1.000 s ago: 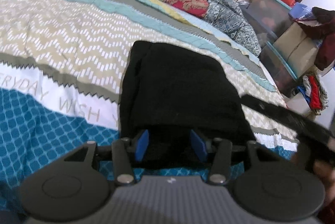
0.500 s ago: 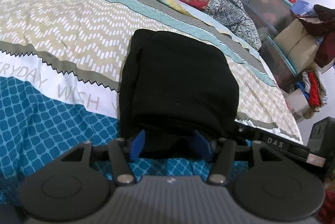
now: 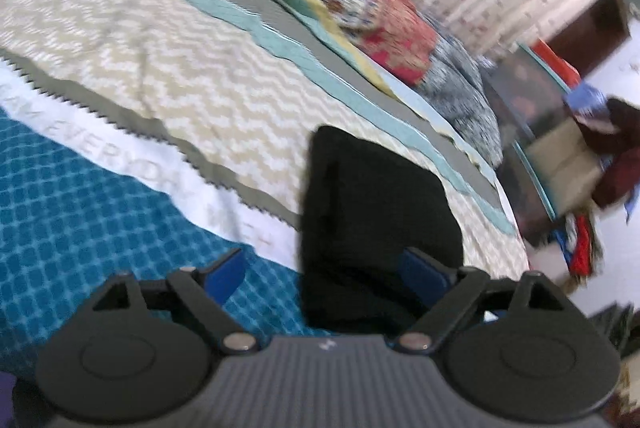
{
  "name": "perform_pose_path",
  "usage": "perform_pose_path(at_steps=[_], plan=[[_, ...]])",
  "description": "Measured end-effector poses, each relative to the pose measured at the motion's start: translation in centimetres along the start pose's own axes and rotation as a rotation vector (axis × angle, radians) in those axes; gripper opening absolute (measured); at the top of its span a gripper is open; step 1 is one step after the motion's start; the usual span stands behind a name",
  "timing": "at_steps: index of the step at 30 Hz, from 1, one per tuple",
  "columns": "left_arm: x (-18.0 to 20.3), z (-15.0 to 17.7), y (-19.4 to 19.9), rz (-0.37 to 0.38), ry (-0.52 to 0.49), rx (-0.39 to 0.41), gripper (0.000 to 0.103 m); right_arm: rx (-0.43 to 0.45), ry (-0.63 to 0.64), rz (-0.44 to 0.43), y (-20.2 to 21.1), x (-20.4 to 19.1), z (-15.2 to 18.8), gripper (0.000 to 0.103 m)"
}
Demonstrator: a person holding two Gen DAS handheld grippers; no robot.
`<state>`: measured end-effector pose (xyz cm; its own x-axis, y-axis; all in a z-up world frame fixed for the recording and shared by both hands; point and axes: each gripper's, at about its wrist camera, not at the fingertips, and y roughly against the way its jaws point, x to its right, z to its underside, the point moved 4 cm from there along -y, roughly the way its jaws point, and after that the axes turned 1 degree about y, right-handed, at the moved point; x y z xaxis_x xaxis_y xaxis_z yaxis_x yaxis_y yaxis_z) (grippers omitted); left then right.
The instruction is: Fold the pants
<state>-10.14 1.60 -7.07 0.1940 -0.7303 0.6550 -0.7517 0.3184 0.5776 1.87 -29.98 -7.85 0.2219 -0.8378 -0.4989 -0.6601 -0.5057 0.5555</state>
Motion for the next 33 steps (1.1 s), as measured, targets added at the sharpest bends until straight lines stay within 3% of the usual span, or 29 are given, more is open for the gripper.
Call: perform_pose_path(at_steps=[3, 7, 12, 17, 24, 33], plan=[[-0.6, -1.0, -0.4, 0.008, 0.040, 0.001, 0.089, -0.006, -0.059, 0.002, -0.3, 0.7, -0.2, 0.086], [0.2, -1.9, -1.7, 0.009, 0.008, -0.015, 0.091, -0.069, -0.174, -0.044, -1.2, 1.7, 0.1, 0.086], [1.6, -2.5, -4.6, 0.028, -0.021, -0.056, 0.094, -0.121, -0.231, -0.067, -1.5, 2.2, 0.4, 0.086], [1.9, -3.0, -7.4, 0.053, 0.020, -0.111, 0.101, -0.148, -0.318, -0.111, -1.4, 3.0, 0.4, 0.087], [1.6, -2.8, -9.4, 0.056, 0.036, -0.169, 0.103, -0.196, -0.438, -0.093, -1.9, 5.1, 1.6, 0.087], [1.8, -2.8, -10.4, 0.086, 0.061, -0.189, 0.103, -0.195, -0.453, -0.106, -1.3, 5.3, 1.7, 0.088]])
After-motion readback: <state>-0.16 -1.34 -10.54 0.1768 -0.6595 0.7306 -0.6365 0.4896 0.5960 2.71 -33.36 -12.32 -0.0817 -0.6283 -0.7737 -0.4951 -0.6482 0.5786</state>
